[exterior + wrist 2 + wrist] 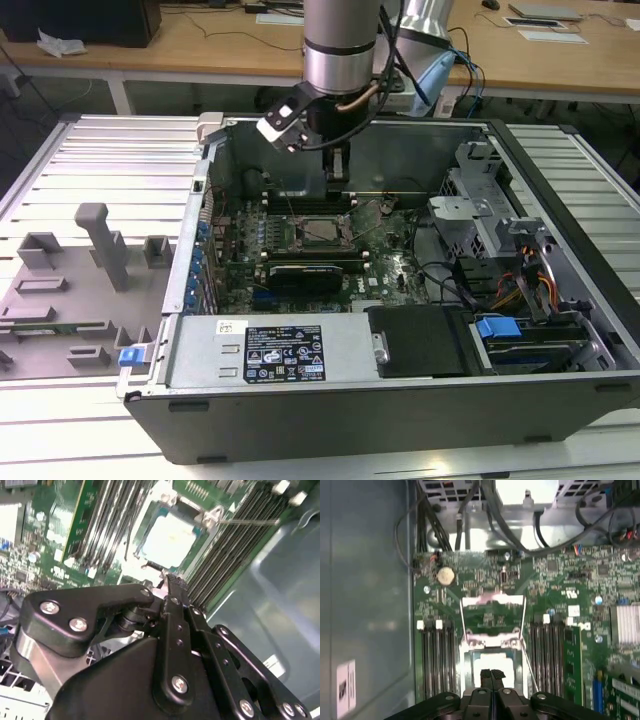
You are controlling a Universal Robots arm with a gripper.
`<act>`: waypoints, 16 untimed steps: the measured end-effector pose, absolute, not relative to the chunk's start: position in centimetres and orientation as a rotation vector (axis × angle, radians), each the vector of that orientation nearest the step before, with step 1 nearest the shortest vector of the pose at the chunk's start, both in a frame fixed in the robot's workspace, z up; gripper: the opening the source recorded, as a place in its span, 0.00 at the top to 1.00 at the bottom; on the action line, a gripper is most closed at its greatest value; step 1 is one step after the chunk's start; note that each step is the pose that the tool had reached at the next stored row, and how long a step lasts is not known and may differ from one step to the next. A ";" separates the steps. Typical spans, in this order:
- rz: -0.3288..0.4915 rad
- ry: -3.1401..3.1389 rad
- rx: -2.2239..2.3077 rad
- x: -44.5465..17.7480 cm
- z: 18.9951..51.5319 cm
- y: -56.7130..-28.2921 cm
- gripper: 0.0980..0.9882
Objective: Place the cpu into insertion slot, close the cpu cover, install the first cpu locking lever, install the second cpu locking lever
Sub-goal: 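Close the cpu cover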
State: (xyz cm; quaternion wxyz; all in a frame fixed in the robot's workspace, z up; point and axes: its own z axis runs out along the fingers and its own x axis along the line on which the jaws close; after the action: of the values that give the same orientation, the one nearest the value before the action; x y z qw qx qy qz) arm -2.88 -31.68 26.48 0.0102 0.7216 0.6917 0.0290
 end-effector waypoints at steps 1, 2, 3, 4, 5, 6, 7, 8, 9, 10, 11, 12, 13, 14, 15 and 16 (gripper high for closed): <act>0.087 2.161 2.254 -2.5 26.5 -31.7 0.99; 0.080 2.163 2.257 -1.8 26.5 -31.8 0.99; 0.075 2.166 2.260 -1.2 26.5 -31.8 0.99; 0.068 2.168 2.263 -0.6 26.5 -31.8 0.99; 0.065 2.170 2.264 -0.2 26.5 -31.8 0.99; 0.062 2.171 2.266 0.1 26.5 -31.8 0.99; 0.058 2.173 2.268 0.6 26.5 -31.9 0.99; 0.054 2.174 2.270 1.0 26.5 -31.9 0.99; 0.049 2.177 2.272 1.6 26.5 -31.9 0.99; 0.045 2.179 2.274 1.8 26.5 -31.9 0.99; 0.040 2.181 2.276 2.2 26.5 -31.9 0.99; 0.034 2.184 2.278 2.6 26.5 -31.9 0.99; 0.025 2.189 2.281 3.3 26.5 -31.9 0.99; 0.022 2.191 2.282 3.5 26.5 -31.9 0.99; 0.019 2.193 2.282 3.8 26.4 -31.9 0.99; 0.016 2.196 2.281 4.1 26.4 -31.9 0.99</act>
State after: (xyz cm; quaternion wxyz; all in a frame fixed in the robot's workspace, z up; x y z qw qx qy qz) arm 4.14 -31.87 26.43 -0.0126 0.7203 0.6936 0.0052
